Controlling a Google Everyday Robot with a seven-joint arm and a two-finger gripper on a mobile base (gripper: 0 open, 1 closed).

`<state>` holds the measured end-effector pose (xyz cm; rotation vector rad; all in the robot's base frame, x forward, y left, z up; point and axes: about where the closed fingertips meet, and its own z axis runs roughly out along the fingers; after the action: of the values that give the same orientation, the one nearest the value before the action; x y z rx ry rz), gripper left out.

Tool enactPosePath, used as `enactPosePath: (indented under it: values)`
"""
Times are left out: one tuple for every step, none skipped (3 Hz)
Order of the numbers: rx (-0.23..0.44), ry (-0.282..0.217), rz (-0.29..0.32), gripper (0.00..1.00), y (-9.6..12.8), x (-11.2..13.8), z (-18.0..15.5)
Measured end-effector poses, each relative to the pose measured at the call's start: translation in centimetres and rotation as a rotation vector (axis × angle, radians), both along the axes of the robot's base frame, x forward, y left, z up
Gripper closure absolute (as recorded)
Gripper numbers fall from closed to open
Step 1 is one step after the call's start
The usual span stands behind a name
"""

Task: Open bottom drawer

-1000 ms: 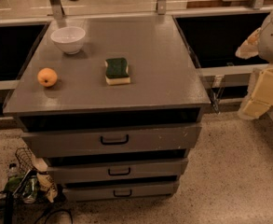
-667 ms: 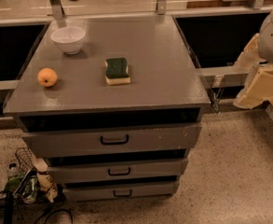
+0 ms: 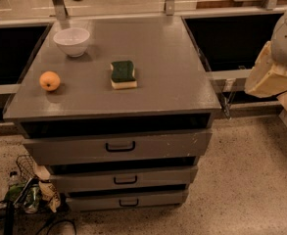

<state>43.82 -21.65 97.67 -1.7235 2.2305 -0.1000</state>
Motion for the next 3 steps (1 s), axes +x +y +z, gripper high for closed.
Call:
enactPosePath:
  values:
    - [0.026, -0.049, -0.006, 1.00, 0.1, 0.7, 1.3]
    - [0.082, -0.079, -0.010, 1.00, 0.9, 0.5, 0.0]
    - [0.116, -0.057, -0.013, 1.00, 2.3, 0.2, -5.0]
